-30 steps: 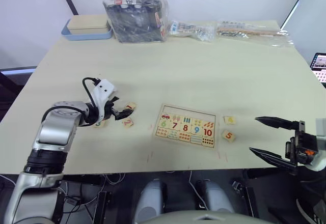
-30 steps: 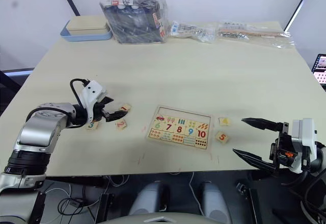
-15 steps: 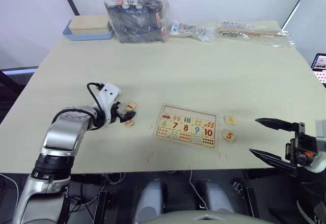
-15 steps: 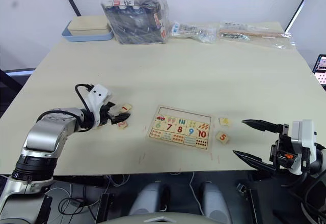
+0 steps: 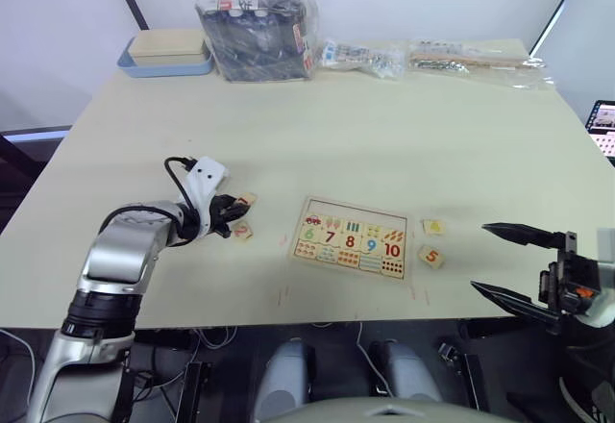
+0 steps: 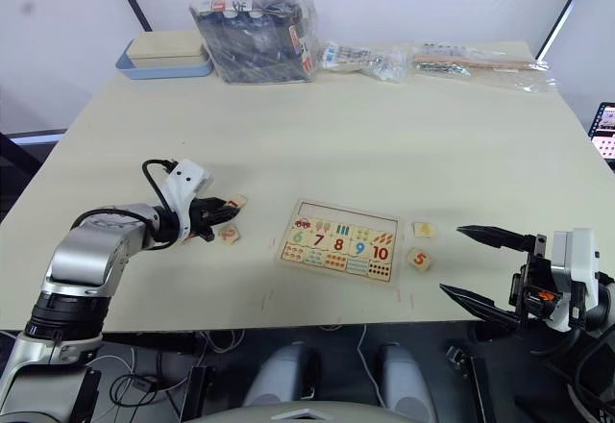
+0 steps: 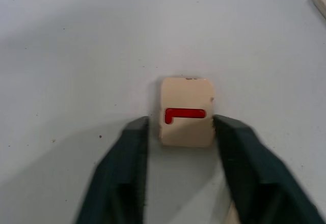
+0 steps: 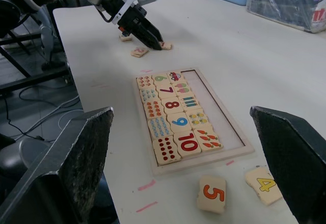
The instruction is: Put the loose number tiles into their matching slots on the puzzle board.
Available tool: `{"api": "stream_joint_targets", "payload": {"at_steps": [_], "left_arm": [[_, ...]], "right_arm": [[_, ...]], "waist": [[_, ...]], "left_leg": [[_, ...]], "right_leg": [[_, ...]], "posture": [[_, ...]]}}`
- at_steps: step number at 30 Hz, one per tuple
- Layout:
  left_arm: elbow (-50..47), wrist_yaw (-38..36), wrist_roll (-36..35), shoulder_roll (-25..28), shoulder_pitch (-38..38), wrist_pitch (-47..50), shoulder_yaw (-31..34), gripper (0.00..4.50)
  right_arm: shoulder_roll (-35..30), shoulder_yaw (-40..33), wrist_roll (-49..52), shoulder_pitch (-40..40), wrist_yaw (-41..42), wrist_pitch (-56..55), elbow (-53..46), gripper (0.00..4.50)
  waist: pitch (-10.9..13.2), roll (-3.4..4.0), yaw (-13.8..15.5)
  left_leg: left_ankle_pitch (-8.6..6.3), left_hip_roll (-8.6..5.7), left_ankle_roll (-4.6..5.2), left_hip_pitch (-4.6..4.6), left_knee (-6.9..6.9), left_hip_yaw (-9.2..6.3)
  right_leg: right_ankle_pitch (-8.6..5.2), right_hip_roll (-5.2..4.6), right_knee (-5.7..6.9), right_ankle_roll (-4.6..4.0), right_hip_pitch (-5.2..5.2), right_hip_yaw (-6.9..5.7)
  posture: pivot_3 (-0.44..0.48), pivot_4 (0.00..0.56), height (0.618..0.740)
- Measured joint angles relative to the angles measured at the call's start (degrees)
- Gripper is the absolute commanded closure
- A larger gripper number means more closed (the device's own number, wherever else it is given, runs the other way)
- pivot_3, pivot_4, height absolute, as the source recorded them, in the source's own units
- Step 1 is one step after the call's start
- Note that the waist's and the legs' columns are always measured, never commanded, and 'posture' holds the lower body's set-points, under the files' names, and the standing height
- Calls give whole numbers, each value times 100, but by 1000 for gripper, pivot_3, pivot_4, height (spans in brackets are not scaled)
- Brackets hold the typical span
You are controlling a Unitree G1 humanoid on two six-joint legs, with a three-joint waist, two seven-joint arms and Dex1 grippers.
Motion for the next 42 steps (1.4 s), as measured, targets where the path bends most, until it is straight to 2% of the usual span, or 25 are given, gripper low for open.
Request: {"api": "stream_joint_targets", "payload": {"at_steps": [4,7,13,16,20,25,29,35,42], "left_arm": [[69,-49,-77,24,17,-121,37,3586],[139,-395,-251,254,2,-206,34,3586],[220,-1611,-531,1083,-621,-570,-106,3586],[403,-2531,-486,1410,-1238,-1134,-597,3586],[963,-3500,-210,1442,-2102,-1809,-1350,3586],[1661,-4457,554,1109,-3197,-3047,-2207,3586],[2052,-4762,1039,753,-3493,-3651,-2631,3586],[2417,-4965,1547,204,-4238,-3751,-3227,3586],[2990,-4966,2049,-428,-4436,-3793,-3616,3586]], "right_arm": [[92,1,-39,-24,-32,-69,3,0],[145,1,-40,-47,-112,-82,3,0],[170,1,-45,-61,-183,-113,0,0],[174,-2,-56,-69,-235,-167,-8,0],[170,-27,-36,-102,-317,-173,-150,0],[160,-105,-12,-58,-346,-185,-224,0],[161,-127,-17,-53,-361,-193,-226,0],[162,-162,-19,-8,-373,-204,-256,0],[163,-245,-50,45,-353,-237,-221,0]], "waist": [[0,0,-1],[2,-3,-5],[6,-13,7],[5,-12,12],[6,-12,4],[6,-13,12],[6,-14,-16],[8,-16,31],[9,-16,-5]], "left_leg": [[0,0,0,0,0,0],[0,1,0,-2,0,0],[0,-2,-1,-6,1,0],[0,-7,-1,-6,1,10],[1,-7,-1,-10,5,30],[0,-9,0,-14,11,31],[0,-5,1,-15,14,31],[-2,-12,5,-29,34,15],[-5,-11,10,-31,44,13]], "right_leg": [[0,0,0,0,0,0],[-3,1,0,-5,-2,-1],[-4,0,0,-7,-4,-4],[-4,0,-1,-6,-2,-2],[-4,9,0,-6,-3,-1],[-6,12,-2,-3,-2,9],[-2,19,0,4,-4,15],[1,25,2,23,0,24],[-1,26,10,30,0,26]], "posture": [[0,150,740],[0,150,740],[0,150,740],[0,150,740],[0,150,740],[0,150,740],[0,150,740],[0,150,740],[0,150,740]]}}
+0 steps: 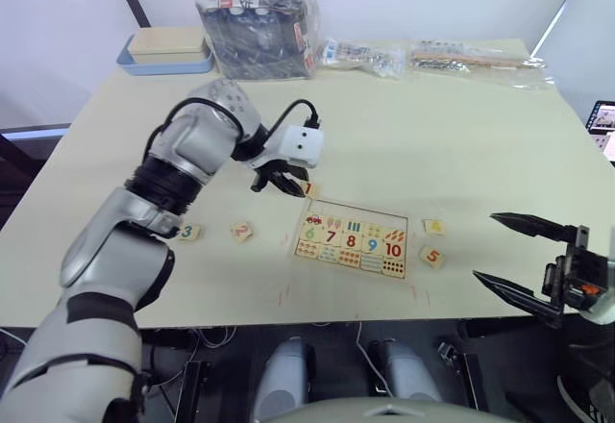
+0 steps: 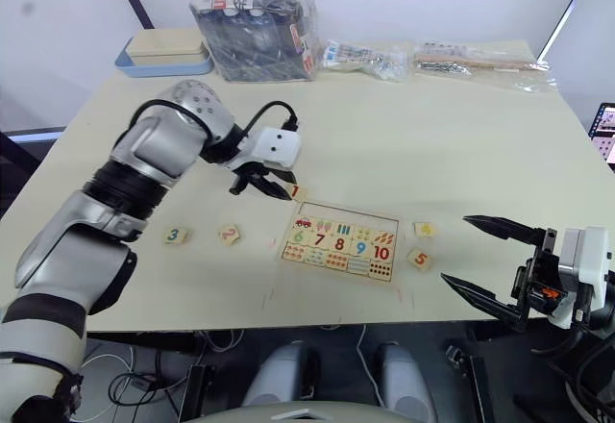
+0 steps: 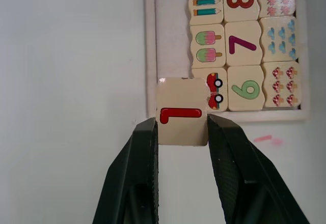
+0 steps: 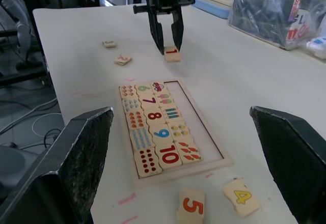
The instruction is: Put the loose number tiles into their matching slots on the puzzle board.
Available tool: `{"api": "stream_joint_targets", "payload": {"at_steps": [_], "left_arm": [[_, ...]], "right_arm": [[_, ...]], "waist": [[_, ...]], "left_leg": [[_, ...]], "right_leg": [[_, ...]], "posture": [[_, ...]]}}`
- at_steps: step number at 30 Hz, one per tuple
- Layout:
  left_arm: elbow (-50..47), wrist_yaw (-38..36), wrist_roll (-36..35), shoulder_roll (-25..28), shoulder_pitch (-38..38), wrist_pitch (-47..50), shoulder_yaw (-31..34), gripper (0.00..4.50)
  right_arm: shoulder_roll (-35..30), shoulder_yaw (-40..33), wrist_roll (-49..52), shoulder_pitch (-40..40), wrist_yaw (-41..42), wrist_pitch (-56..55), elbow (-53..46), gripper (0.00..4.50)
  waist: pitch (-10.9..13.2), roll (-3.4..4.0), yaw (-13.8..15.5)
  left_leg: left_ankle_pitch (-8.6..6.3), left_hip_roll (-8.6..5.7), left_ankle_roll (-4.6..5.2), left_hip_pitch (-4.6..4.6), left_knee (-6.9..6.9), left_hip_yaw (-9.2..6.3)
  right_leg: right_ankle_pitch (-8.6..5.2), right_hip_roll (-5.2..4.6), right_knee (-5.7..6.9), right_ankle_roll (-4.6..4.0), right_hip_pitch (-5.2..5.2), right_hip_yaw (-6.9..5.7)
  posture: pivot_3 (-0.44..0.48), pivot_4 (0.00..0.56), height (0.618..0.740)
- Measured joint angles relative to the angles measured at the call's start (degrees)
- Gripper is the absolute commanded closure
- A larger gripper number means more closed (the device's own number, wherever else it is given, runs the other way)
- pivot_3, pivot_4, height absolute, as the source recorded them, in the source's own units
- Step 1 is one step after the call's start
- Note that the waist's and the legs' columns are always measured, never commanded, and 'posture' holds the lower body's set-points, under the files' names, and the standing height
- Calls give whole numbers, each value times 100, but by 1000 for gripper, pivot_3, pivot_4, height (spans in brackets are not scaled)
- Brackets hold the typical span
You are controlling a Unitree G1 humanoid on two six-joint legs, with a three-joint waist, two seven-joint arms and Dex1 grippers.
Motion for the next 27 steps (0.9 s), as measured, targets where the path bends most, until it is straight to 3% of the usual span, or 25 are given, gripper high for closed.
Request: {"api": "stream_joint_targets", "payload": {"at_steps": [12,27], "left_arm": [[611,154,597,-571,21,-184,-36,3586],[1022,124,948,-879,-18,-360,-36,3586]], "right_arm": [[109,-87,-39,173,-121,-83,-7,0],[311,-87,-136,400,-248,-215,-85,0]], "waist": [[0,0,6],[0,0,5]], "left_leg": [[0,0,0,-1,3,-16],[-1,0,1,-1,3,-28]], "right_leg": [[-1,0,3,1,0,1],[-2,0,5,0,-1,1]], "posture": [[0,150,740],[0,150,740]]}}
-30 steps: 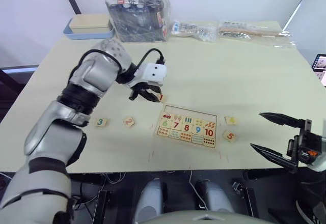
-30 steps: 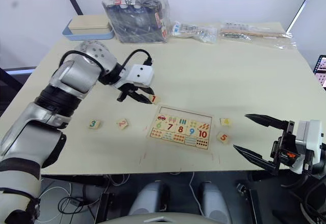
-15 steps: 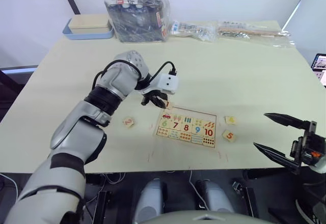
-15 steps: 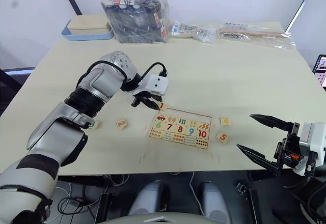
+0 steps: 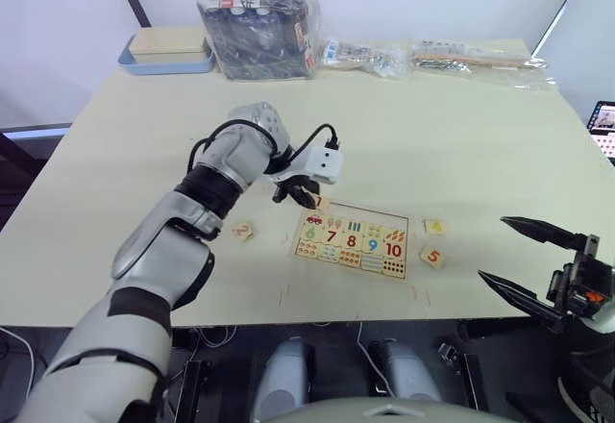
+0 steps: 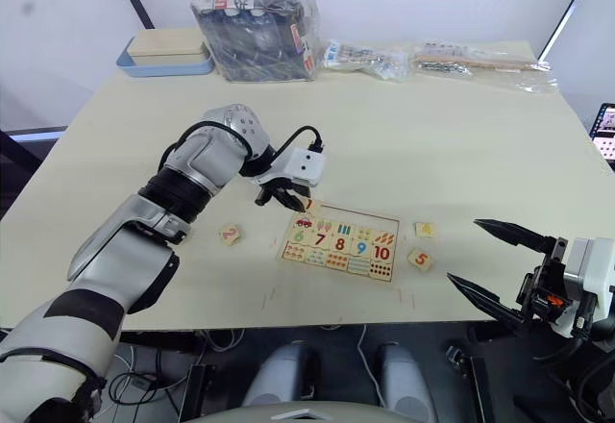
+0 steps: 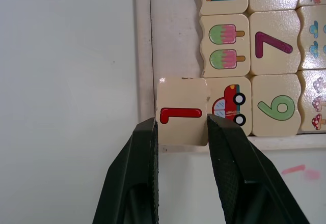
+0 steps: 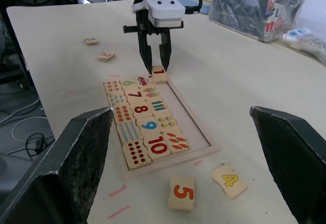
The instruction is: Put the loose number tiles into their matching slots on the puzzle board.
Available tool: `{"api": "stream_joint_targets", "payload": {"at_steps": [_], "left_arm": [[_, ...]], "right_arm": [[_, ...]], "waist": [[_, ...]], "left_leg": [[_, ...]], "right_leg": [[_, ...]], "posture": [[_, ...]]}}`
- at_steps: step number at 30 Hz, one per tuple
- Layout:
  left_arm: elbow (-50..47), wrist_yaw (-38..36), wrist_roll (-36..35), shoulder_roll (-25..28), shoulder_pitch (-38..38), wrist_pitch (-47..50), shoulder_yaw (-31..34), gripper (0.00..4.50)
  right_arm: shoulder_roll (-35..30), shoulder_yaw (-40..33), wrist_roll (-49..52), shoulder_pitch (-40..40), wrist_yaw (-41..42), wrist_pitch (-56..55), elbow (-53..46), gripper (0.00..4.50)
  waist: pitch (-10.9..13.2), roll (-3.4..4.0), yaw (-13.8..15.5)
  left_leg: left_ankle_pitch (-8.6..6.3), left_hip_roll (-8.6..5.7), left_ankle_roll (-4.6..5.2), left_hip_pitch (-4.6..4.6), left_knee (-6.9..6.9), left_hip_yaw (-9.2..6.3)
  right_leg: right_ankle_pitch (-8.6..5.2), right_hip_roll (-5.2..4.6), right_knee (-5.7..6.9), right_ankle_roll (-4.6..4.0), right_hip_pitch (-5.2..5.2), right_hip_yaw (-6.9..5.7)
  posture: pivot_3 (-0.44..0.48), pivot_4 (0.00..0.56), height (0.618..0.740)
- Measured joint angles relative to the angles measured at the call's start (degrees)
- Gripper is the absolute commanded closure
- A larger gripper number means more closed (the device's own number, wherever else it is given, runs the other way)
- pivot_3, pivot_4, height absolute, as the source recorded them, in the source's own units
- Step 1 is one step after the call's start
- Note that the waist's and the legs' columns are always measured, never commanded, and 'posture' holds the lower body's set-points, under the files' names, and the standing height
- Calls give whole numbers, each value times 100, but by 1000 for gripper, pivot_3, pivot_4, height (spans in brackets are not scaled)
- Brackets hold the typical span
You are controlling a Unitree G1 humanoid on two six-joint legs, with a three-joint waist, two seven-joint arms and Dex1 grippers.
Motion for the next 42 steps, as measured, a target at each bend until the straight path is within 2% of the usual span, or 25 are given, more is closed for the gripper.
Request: {"api": "stream_joint_targets", "payload": {"at_steps": [42], "left_arm": [[211,-52,450,-204,-96,-171,-1,3586]], "right_arm": [[138,20,-64,135,-271,-11,-296,0]], "waist": [[0,0,-3]], "left_leg": [[0,0,0,0,0,-3]], "right_leg": [[0,0,2,1,0,1]], "posture": [[0,150,740]]}}
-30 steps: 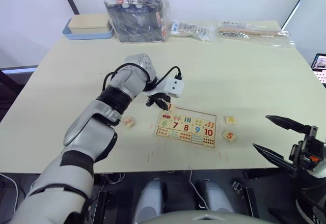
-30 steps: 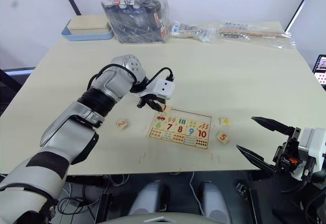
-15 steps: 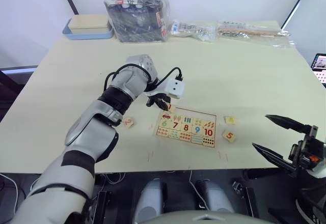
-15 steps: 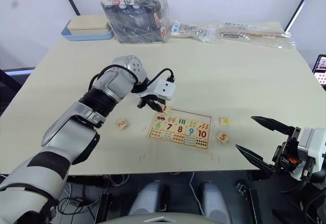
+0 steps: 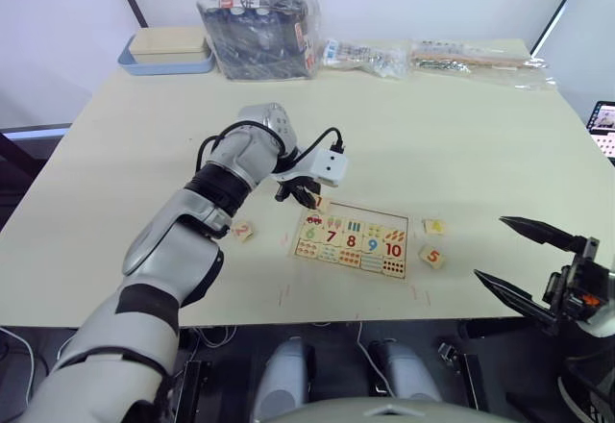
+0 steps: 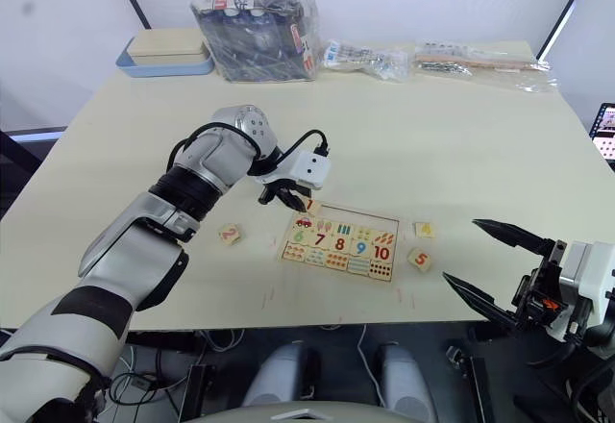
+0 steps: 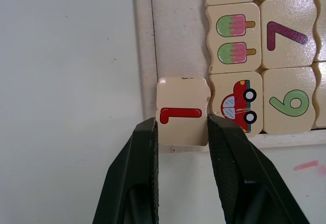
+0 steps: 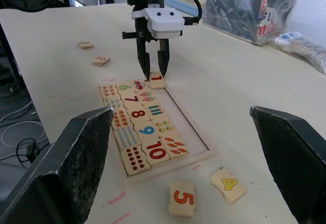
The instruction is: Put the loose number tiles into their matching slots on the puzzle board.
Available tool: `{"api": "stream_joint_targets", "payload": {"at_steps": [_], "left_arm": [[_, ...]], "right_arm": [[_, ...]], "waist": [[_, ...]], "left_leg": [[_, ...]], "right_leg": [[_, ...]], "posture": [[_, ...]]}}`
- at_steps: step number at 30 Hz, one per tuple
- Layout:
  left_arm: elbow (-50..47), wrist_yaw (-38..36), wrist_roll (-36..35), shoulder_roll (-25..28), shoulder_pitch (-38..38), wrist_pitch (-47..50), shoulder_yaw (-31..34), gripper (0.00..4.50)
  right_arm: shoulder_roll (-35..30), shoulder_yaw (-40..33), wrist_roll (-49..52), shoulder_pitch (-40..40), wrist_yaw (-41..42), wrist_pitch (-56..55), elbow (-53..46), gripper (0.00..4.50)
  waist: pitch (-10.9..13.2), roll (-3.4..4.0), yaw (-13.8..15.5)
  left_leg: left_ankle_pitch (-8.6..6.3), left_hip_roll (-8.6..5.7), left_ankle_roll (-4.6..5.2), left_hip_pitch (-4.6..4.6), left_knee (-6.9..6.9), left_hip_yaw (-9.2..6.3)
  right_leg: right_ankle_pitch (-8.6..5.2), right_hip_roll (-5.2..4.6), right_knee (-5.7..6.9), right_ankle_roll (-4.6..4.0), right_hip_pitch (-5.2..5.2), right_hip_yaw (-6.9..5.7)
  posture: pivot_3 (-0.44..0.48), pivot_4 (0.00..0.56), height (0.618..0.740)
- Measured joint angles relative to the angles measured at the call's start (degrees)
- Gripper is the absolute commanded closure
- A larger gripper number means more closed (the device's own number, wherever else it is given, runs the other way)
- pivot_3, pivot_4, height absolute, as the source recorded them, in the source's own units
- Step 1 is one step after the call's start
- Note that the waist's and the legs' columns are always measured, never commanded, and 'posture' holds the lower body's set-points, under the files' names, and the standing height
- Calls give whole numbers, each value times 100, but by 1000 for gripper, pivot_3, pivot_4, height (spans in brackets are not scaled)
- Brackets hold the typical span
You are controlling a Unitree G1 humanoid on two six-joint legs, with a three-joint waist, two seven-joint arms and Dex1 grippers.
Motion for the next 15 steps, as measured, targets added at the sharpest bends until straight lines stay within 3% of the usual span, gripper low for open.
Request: {"api": "stream_joint_targets", "payload": {"at_steps": [8,10,11,14,15], "left_arm": [[0,-14,2,0,8,0,0,3586],[0,-16,2,0,8,0,0,2577],[0,-16,2,0,8,0,0,2321],[0,-19,-2,1,8,2,1,978],[0,-24,-7,1,8,10,3,978]], "right_arm": [[10,10,-14,-3,-3,0,0,0],[10,28,-14,-11,-8,0,0,0],[10,39,-15,-13,-9,0,0,0],[10,43,-18,-26,-11,0,1,0],[10,44,-19,-40,-12,0,1,0]], "waist": [[0,0,0],[0,0,0],[0,0,0],[0,0,0],[0,0,0]], "left_leg": [[0,0,0,0,0,0],[0,0,0,0,0,0],[0,0,0,0,0,0],[0,0,0,0,0,0],[0,0,0,0,0,0]], "right_leg": [[0,0,0,0,0,0],[0,0,0,0,0,0],[0,0,0,0,0,0],[0,0,0,0,0,0],[-1,0,0,-1,0,0]], "posture": [[0,150,740],[0,150,740],[0,150,740],[0,150,740],[0,150,740]]}}
